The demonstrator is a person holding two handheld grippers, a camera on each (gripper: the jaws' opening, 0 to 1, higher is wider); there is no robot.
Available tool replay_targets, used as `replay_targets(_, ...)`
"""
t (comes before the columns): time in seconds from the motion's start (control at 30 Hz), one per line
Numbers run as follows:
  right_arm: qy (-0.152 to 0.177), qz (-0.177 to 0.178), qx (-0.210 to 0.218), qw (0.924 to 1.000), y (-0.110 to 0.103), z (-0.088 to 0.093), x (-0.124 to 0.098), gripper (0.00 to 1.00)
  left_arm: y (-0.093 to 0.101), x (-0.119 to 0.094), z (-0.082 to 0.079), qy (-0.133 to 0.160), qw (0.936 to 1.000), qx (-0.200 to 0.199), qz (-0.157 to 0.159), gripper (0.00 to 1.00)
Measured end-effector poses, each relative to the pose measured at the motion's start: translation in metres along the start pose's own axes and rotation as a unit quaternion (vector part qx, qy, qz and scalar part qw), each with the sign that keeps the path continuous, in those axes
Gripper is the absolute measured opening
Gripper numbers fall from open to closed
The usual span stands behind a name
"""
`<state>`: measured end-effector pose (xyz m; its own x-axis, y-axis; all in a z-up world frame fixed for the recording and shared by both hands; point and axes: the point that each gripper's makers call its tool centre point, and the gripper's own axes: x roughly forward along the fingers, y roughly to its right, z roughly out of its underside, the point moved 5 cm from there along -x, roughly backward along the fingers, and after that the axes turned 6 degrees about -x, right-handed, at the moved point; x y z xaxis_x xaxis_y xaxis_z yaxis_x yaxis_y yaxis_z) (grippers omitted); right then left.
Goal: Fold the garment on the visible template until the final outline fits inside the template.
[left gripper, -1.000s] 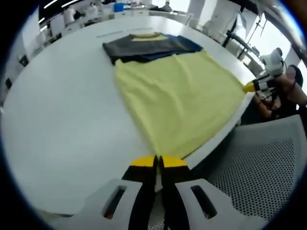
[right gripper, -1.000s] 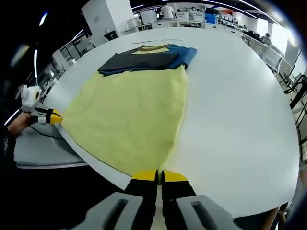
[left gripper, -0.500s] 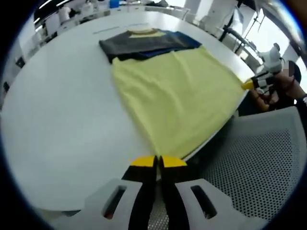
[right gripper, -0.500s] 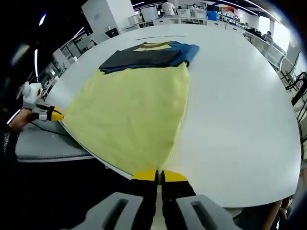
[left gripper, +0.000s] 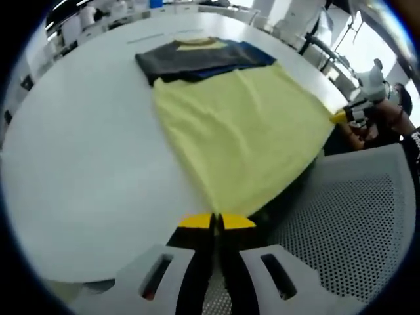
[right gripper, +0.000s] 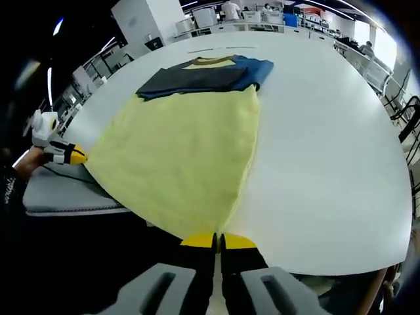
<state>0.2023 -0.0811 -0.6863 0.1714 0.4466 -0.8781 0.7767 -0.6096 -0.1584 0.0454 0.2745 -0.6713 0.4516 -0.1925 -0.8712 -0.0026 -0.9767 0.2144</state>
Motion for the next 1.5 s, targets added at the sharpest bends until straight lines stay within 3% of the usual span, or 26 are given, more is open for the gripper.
replay_targets(0.37,0.015,0.014,-0.037,0.9991,0.000,-0.021,-0.023,0.00,0.004,-0.021,-0.017,0.021,0.9997,-0.004,0.007,0.00)
replay_targets(0.9,0.070,0.045,-0.094,0.9921,0.004,-0.074,-0.062,0.00,0.000,-0.057,-0.069,0.075,0.9971,-0.003,0.015,0.00)
replay_targets(1.5,0.115,0.043,-0.109,0.9864,0.010,-0.123,-0.079,0.00,-0.009,-0.074,-0.111,0.132,0.9912,-0.010,0.003,0.00)
